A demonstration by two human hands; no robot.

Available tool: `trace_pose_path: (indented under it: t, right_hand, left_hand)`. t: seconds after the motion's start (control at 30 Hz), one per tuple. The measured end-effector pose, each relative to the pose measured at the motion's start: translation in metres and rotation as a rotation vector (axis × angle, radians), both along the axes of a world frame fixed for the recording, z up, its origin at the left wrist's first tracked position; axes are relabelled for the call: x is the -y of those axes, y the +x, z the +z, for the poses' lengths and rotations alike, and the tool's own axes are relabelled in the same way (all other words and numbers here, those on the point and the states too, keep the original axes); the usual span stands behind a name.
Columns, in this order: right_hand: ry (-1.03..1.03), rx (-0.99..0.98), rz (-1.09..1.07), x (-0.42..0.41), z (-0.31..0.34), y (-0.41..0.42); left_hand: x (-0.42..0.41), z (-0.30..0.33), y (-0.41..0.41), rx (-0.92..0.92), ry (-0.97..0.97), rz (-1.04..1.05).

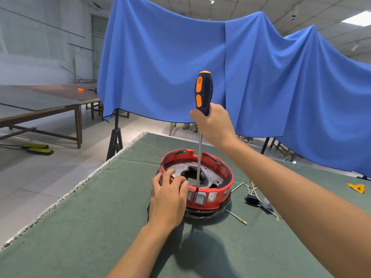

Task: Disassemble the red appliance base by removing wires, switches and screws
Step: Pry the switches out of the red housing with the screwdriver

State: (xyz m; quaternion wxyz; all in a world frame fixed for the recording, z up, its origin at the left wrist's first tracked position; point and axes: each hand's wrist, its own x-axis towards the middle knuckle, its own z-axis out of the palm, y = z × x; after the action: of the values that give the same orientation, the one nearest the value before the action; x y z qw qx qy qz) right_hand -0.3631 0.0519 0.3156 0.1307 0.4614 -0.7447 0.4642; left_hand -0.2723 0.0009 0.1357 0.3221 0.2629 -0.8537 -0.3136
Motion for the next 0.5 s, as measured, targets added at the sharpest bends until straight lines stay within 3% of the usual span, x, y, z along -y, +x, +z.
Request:
trace_pose_path:
  t: [0.5]
  right_hand:
    - [0.096,0.307,-0.218,0.006,-0.013,-0.054]
  left_hand:
    - [-0.002,0.005,0.003,-0.003,0.007,-0.009]
